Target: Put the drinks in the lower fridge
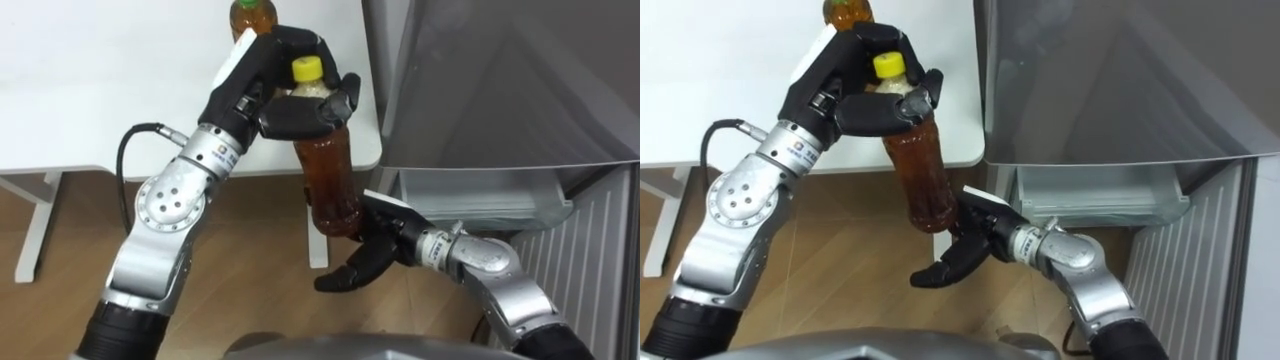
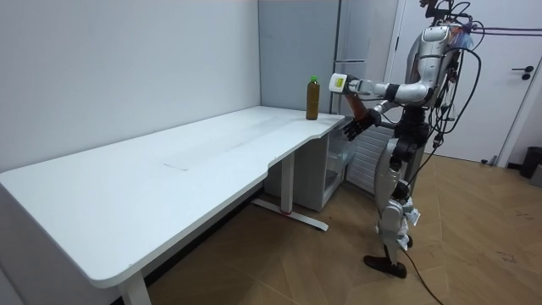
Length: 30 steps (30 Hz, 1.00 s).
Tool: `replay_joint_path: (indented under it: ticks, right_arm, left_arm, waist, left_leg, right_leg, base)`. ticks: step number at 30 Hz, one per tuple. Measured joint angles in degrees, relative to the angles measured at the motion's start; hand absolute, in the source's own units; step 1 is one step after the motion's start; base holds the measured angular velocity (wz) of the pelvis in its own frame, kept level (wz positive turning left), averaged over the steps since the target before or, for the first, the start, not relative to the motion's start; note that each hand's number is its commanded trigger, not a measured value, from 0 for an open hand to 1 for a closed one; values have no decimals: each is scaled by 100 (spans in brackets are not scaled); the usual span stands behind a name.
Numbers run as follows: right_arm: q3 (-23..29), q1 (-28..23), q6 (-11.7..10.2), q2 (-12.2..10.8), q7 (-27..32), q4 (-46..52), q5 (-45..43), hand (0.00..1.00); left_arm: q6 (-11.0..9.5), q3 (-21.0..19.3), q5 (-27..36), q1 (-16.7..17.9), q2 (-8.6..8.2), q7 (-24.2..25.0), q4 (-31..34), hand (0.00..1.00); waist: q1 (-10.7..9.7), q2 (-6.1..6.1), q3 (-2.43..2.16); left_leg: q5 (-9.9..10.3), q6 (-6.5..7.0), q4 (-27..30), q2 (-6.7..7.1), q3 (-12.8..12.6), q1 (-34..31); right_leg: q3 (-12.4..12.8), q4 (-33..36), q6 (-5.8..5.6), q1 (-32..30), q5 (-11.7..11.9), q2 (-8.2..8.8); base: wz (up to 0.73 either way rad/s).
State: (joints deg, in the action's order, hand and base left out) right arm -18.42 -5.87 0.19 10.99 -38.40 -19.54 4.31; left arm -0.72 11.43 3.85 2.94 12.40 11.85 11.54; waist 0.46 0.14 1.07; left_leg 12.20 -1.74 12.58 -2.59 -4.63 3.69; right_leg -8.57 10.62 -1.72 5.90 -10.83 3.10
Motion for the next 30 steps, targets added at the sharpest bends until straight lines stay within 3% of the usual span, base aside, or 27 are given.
replay_joint_path:
  ticks: [7, 17, 27, 28, 30]
  right_arm:
    - [4, 0, 1, -16, -34, 1, 15, 0]
    - [-66, -5, 19, -108, -41, 1, 874, 0]
    - [-66, 16, 19, -129, -294, 4, 941, 0]
    - [-67, 24, 19, -130, -305, 4, 957, 60]
    - [-70, 32, 15, -128, -317, 13, 1147, 100]
  left_arm:
    - [1, 9, -15, 102, 12, 30, -2, 100]
    - [0, 246, -19, 132, 36, 175, -30, 100]
    - [1, 414, -139, 196, 70, 499, -316, 100]
    - [1, 458, -165, 196, 81, 517, -339, 100]
    - [1, 652, -233, 197, 122, 595, -423, 100]
  waist:
    - [-7, -31, 1]
    - [-22, -54, -4]
    - [-35, 58, -12]
    - [-37, 60, -11]
    - [-35, 60, -11]
  left_leg:
    - [0, 0, -31, 1, -4, 4]
    - [0, 0, 11, 2, 9, 5]
    - [0, 1, 15, 1, 11, -2]
    - [0, 0, 15, 1, 12, -7]
    - [0, 1, 11, 0, 16, -17]
  right_leg:
    - [17, -1, -1, -19, 0, -1]
    - [-23, -2, -1, 19, 0, -1]
    - [-31, 10, -1, 13, 0, 0]
    - [-31, 10, -1, 7, 0, 0]
    - [-31, 9, -1, -1, 0, 0]
  base:
    - [0]
    - [0]
    - [0]
    - [0]
    - [0]
